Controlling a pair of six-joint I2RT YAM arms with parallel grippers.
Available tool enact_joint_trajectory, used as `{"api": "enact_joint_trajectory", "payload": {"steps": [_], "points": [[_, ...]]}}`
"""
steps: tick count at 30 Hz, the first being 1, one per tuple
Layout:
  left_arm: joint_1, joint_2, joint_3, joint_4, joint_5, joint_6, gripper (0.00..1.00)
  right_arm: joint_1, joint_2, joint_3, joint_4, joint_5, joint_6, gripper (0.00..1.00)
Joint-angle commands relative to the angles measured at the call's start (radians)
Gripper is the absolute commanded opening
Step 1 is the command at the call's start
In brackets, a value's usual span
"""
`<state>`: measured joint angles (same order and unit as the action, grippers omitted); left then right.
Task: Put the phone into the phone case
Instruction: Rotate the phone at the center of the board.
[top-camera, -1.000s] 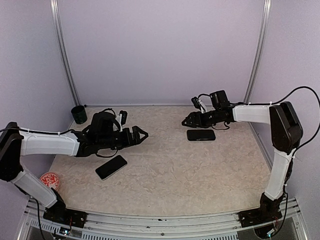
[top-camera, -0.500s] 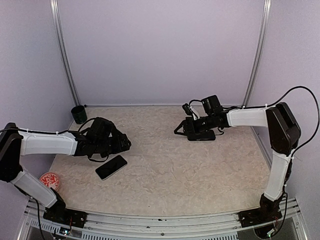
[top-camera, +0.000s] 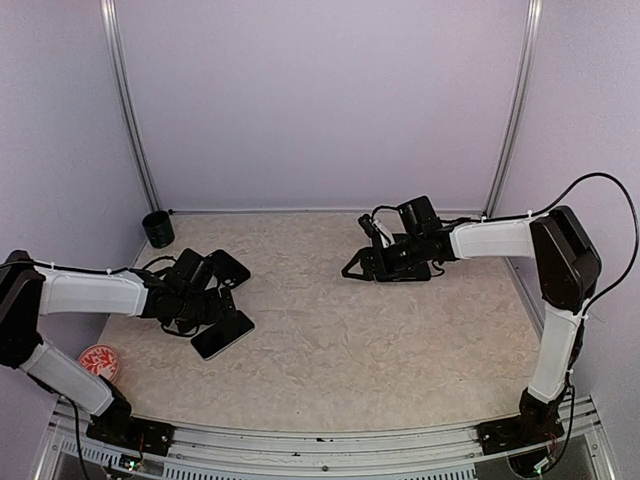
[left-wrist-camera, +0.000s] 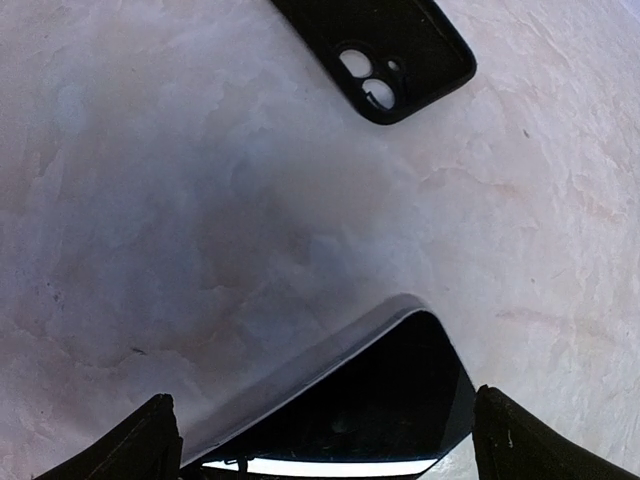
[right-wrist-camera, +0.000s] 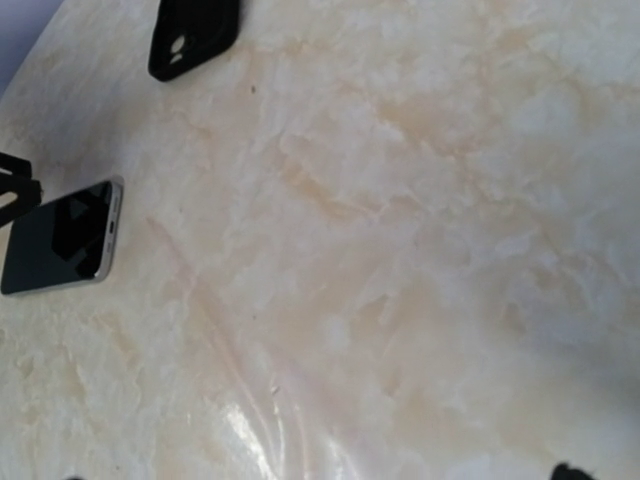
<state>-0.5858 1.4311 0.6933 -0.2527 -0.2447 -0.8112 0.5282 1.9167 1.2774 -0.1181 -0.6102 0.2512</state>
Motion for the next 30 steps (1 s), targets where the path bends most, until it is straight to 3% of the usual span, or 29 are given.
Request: {"api": "enact_joint_trajectory", "payload": {"steps": [1, 11, 30], "points": [[0.027, -0.014, -0.026, -0.025, -0.008, -0.013, 0.99, 0.009, -0.050, -0.015, 0.020, -0.010, -0.004, 1.00], [0.041, 0.028, -0.068, -0.008, 0.087, -0.021, 0.99, 0.010, -0.053, -0.006, 0.011, -0.005, -0.005, 1.00], [0.012, -0.090, -0.141, -0.036, 0.277, -0.054, 0.99, 0.012, -0.031, 0.025, -0.003, 0.000, 0.016, 1.00]]}}
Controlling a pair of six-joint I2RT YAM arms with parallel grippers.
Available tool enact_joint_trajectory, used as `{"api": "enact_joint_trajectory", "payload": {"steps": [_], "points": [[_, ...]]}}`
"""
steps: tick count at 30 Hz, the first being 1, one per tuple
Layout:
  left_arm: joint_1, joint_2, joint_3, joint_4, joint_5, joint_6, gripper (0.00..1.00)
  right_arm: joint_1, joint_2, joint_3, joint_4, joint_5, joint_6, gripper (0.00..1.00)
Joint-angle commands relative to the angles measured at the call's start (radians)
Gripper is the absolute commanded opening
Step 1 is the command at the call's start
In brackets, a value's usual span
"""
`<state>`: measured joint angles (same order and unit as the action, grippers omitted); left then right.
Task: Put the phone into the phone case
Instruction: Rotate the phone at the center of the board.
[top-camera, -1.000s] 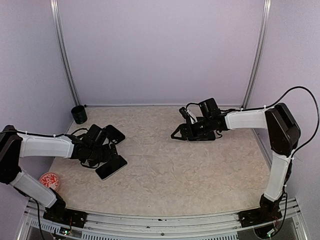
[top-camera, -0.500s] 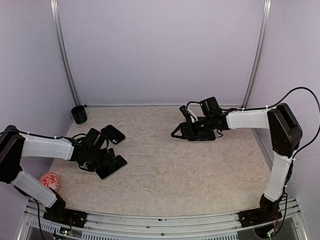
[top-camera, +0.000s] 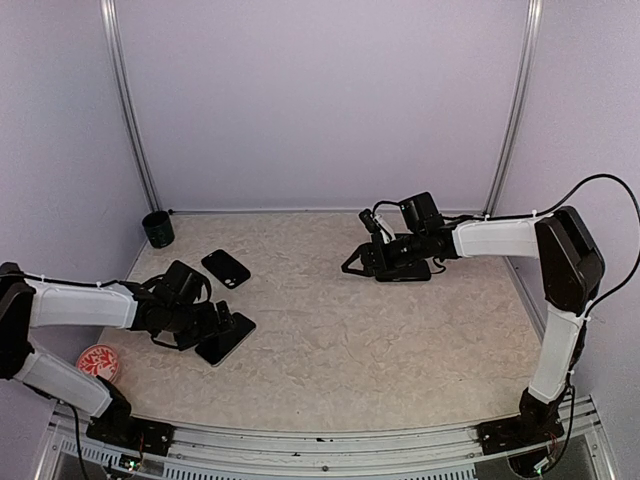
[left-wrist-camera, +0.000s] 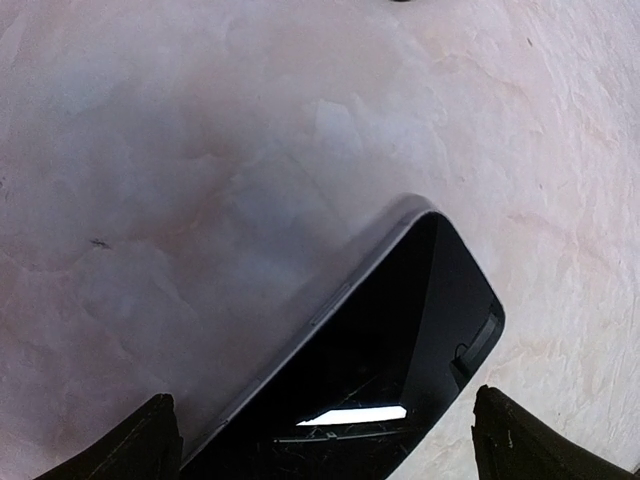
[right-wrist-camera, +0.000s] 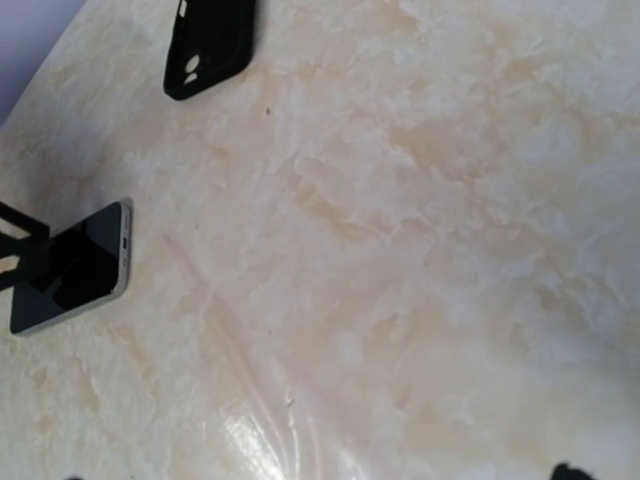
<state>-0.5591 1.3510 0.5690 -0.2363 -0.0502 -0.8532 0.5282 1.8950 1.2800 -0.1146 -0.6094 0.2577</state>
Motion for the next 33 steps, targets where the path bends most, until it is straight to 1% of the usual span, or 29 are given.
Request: {"api": "enact_joint_trajectory", "payload": {"steps": [1, 7, 14, 24, 33], "points": [[-0.017, -0.009, -0.019, -0.050, 0.093, -0.011, 0.99, 0.012, -0.011, 0.022, -0.007, 0.000, 0.009, 1.00], [-0.047, 0.012, -0.013, -0.034, 0.140, -0.001, 0.99, 0.012, -0.015, 0.013, -0.004, 0.003, 0.011, 1.00], [-0.113, 0.044, 0.010, -0.018, 0.169, -0.013, 0.99, 0.012, -0.022, 0.012, -0.008, 0.011, 0.008, 1.00], [-0.192, 0.147, 0.112, 0.027, 0.232, 0.010, 0.99, 0.012, -0.034, 0.005, -0.012, 0.022, 0.006, 1.00], [-0.253, 0.259, 0.226, 0.044, 0.290, 0.041, 0.99, 0.011, -0.090, -0.049, -0.032, 0.116, -0.004, 1.00]]}}
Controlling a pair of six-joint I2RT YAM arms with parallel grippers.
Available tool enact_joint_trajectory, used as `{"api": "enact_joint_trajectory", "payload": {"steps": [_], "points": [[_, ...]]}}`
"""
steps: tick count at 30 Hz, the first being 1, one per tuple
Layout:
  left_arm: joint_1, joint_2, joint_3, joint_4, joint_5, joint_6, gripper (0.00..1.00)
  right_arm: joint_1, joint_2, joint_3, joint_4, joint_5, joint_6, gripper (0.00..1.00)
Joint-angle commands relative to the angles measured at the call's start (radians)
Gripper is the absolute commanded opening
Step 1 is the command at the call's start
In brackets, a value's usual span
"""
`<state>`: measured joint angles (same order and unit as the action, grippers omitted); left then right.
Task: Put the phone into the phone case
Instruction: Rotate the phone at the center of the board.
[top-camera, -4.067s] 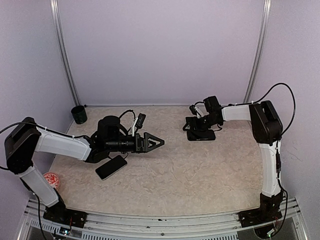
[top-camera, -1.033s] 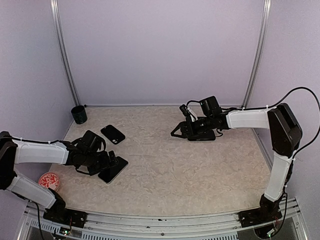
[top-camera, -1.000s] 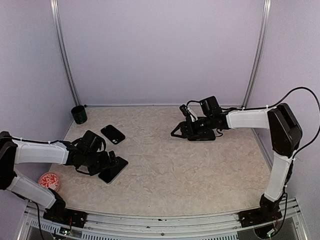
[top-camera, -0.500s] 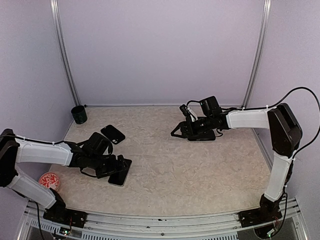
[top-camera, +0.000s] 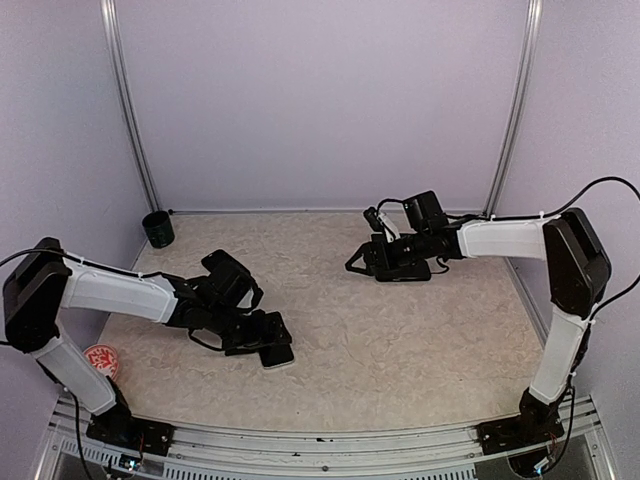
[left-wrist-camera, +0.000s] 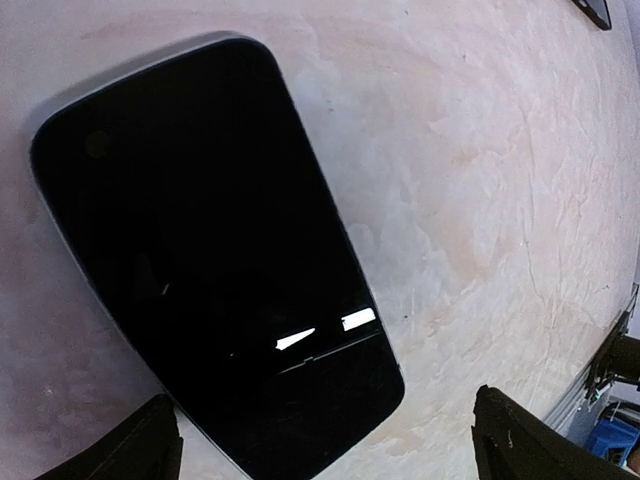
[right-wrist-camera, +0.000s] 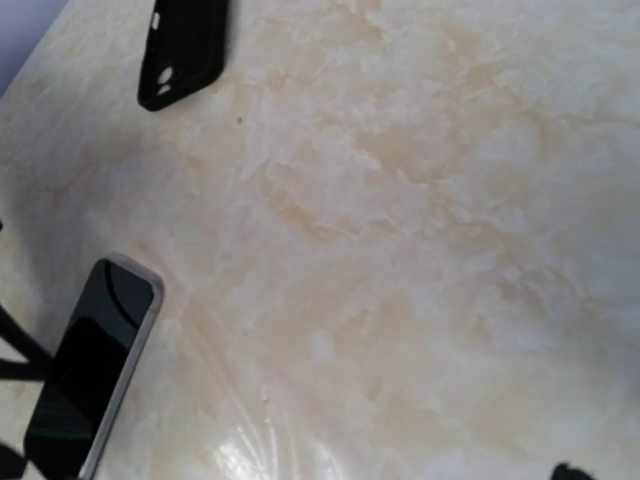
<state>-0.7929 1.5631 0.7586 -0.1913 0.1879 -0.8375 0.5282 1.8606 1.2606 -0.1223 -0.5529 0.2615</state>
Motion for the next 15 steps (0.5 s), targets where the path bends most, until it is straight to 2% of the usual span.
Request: {"api": "enact_joint_trajectory", "payload": {"steps": [1, 15], "points": [[-0.022, 0.054, 0.046, 0.000, 0.058, 0.029, 0.99, 0.010, -0.065, -0.039, -0.026, 0.070, -0.009, 1.00], [-0.049, 0.185, 0.176, 0.077, 0.140, 0.016, 0.99, -0.053, -0.258, -0.196, -0.022, 0.188, -0.018, 1.00]]}}
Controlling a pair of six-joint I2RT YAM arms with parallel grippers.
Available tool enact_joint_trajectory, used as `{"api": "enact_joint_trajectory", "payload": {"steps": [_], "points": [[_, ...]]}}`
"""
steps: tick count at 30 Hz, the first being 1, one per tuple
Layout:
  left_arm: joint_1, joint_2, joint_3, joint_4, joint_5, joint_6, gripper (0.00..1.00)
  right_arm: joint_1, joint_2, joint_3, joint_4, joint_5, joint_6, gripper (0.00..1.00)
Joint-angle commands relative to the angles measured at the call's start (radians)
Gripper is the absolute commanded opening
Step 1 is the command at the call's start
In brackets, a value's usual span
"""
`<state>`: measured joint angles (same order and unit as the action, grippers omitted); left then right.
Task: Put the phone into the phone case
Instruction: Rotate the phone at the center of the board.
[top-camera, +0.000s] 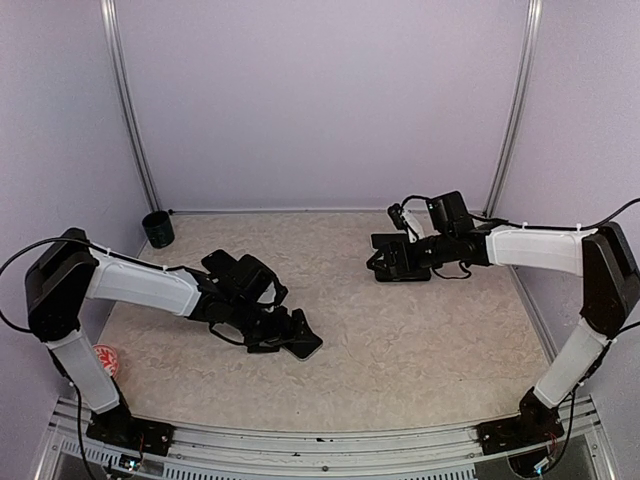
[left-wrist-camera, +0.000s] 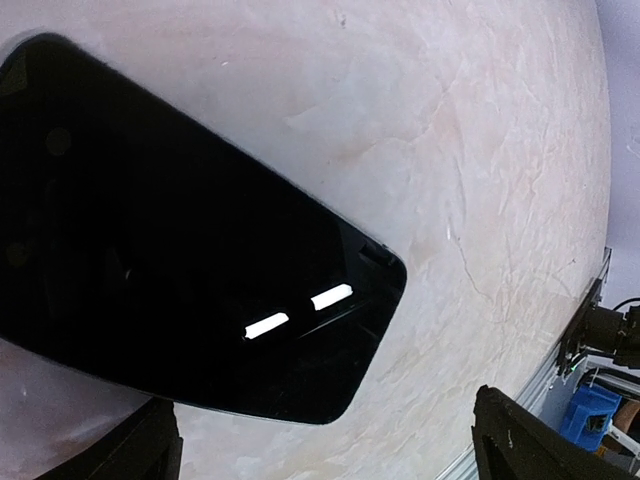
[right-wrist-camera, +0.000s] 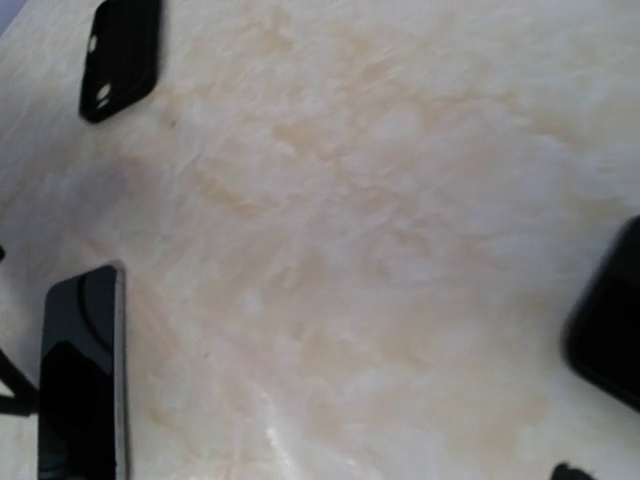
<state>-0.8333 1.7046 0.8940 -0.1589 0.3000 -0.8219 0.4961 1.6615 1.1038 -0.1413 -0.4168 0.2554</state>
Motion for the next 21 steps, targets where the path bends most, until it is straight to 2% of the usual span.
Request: {"api": "enact_joint_trajectory", "payload": {"steps": [1, 8, 14, 21], "points": [[-0.009, 0.056, 0.052, 0.050, 0.027, -0.002, 0.99, -0.023, -0.071, -0.051, 0.002, 0.061, -0.016, 1.00], [-0.007, 0.147, 0.151, 0.084, 0.033, -0.004, 0.99, -0.027, -0.141, -0.152, 0.083, 0.061, -0.067, 1.00], [-0.005, 0.180, 0.219, 0.108, 0.049, -0.009, 0.99, -0.027, -0.140, -0.187, 0.134, -0.006, -0.113, 1.00], [0.027, 0.078, 0.161, 0.128, 0.045, -0.009, 0.99, -0.023, -0.130, -0.245, 0.271, -0.086, -0.150, 1.00]]}}
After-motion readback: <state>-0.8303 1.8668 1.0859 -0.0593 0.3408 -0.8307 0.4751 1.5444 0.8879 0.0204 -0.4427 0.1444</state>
